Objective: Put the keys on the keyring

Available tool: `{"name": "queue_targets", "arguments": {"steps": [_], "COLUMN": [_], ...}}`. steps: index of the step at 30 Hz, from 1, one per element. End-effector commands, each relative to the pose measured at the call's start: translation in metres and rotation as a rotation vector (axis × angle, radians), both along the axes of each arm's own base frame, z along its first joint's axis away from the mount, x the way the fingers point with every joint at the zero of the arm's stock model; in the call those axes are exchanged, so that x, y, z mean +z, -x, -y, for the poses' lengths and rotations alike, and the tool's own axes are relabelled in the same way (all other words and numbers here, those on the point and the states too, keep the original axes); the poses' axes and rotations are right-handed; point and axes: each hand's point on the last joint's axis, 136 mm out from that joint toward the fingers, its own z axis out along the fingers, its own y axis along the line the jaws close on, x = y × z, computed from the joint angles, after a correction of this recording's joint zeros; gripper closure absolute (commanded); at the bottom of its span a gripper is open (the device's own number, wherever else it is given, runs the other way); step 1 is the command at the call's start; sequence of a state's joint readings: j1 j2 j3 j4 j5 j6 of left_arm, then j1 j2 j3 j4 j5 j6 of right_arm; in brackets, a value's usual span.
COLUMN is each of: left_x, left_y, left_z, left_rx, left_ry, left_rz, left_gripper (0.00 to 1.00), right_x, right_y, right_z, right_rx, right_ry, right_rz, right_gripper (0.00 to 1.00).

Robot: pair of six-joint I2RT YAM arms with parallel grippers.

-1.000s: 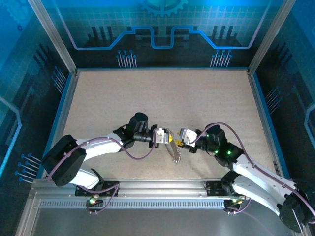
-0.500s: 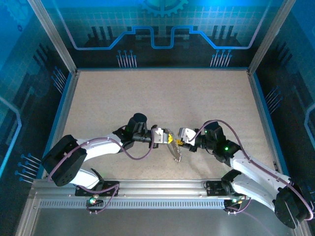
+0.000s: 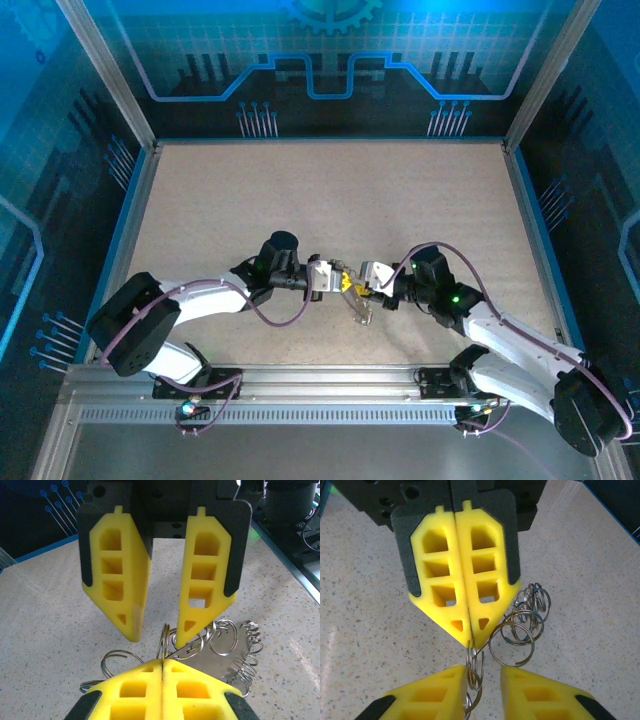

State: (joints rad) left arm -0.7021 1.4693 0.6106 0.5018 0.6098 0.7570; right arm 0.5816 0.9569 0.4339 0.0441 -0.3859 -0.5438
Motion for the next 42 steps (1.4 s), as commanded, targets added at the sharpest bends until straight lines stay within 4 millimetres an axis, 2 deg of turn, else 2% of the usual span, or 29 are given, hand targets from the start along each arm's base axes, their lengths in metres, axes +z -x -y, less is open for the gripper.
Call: {"name": "queue_targets", "arguments": {"steps": [1,5,7,8,9,12,18,30,37,42], "left_x": [-0.009,-0.01,-0.011,-0.011,-0.011,-0.002,0.009,0.025,0.022,0.02], "left_y": [0.006,0.004,0.002,0.0,0.0,-0.001,0.008,0.009,0.008,0.003], "left_z": [0.0,0.0,0.0,-0.001,-0.001,-0.003,-0.002,-0.003,-0.009,-0.01], "left_rx": [-0.028,-0.02,-0.004,0.005,0.009,-0.001,-0.047,-0.045,-0.022,0.002], "left_ry": [0.003,-0.004,-0.011,-0.014,-0.021,-0.051,-0.094,-0.085,-0.098,-0.122], "left_rz": [-0.027,-0.024,-0.017,-0.014,-0.011,0.018,0.063,0.086,0.079,0.068], "left_gripper": [1.0,1.0,1.0,0.94,0.79,0.73,0.73,0.76,0.79,0.79], "right_x": [0.002,0.002,0.006,0.009,0.013,0.021,0.025,0.021,0.023,0.018], "right_y": [-0.005,0.0,0.002,0.004,0.006,0.01,0.014,0.009,-0.005,-0.006], "right_z": [-0.001,-0.004,-0.005,-0.006,-0.007,-0.01,-0.012,-0.008,-0.001,0.0], "right_rx": [0.001,0.032,0.049,0.057,0.064,0.076,0.085,0.035,-0.063,-0.075], "right_ry": [0.01,-0.005,-0.015,-0.022,-0.03,-0.046,-0.027,0.019,0.066,0.075], "right_rz": [0.005,-0.005,0.008,0.017,0.03,0.065,0.127,0.166,0.117,0.102], "right_gripper": [0.85,0.98,1.0,1.0,1.0,1.0,1.0,1.0,1.0,1.0]}}
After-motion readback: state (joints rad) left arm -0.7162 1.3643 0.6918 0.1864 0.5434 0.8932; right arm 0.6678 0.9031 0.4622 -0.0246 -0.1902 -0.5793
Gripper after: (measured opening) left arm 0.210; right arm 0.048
